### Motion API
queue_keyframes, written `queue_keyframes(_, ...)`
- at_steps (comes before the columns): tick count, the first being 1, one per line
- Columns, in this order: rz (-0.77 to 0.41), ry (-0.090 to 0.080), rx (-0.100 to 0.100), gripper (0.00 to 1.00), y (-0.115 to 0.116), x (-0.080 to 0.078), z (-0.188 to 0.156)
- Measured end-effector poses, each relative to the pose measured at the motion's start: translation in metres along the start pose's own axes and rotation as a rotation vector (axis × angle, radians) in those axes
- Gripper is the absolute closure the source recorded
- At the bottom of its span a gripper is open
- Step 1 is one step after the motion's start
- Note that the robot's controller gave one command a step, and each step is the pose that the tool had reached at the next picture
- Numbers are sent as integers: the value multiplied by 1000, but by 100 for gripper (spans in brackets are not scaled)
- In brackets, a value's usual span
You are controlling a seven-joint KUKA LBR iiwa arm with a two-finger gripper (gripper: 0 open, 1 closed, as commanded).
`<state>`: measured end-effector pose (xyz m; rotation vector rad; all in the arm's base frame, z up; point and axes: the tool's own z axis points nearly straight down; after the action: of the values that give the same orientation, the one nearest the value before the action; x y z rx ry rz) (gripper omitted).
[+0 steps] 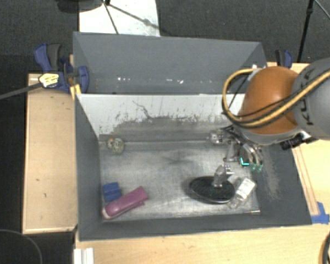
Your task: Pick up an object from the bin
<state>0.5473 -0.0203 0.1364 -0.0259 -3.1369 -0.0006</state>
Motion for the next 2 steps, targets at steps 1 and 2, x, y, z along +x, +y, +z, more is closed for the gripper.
queue_keyframes(1, 90, -20, -7, 0, -4, 6, 35)
queue_keyframes(2, 89, 3, -9, 100, -3, 10, 36)
